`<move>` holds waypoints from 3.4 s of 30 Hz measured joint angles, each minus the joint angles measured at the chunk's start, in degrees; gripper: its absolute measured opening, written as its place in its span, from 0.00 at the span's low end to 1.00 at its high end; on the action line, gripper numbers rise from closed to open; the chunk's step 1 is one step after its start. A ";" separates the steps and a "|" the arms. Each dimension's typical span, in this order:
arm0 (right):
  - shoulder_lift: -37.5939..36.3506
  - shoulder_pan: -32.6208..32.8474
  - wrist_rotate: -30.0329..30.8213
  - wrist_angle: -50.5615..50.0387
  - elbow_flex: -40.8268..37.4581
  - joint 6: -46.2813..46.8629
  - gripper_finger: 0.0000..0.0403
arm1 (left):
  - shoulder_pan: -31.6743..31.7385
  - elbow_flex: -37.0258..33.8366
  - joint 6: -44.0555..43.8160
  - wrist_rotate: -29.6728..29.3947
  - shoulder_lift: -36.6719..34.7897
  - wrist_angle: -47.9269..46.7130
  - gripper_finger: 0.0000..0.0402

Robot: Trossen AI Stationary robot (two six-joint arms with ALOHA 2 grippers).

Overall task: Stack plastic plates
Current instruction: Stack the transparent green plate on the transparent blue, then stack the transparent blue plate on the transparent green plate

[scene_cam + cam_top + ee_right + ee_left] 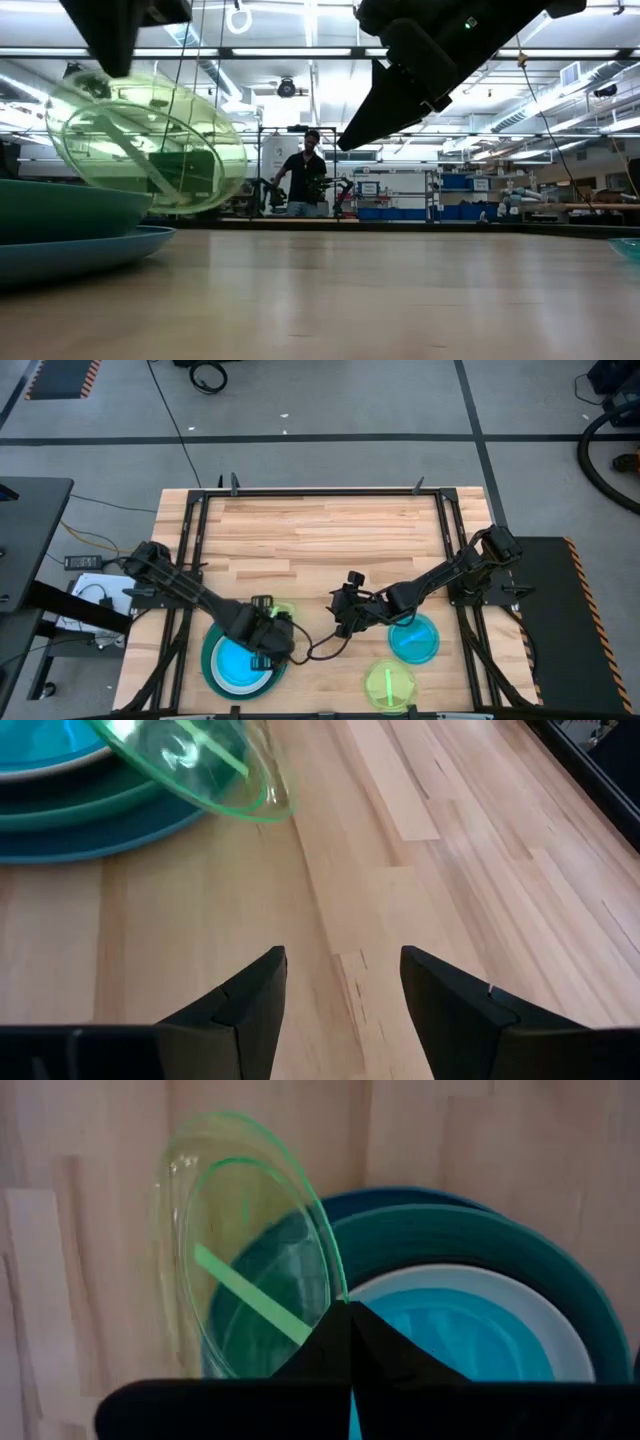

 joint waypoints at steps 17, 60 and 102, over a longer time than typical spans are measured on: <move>0.00 -0.82 -0.28 1.43 0.00 -0.44 0.51 | -7.58 6.07 -13.73 -0.36 -0.53 -8.77 0.00; 0.02 -1.30 -6.88 4.94 -2.80 -2.69 0.51 | -20.16 20.86 -32.59 3.20 18.37 -16.52 0.01; -7.65 -1.66 -32.35 -47.03 0.54 2.73 0.47 | -3.27 15.26 30.16 -21.40 18.24 14.01 0.35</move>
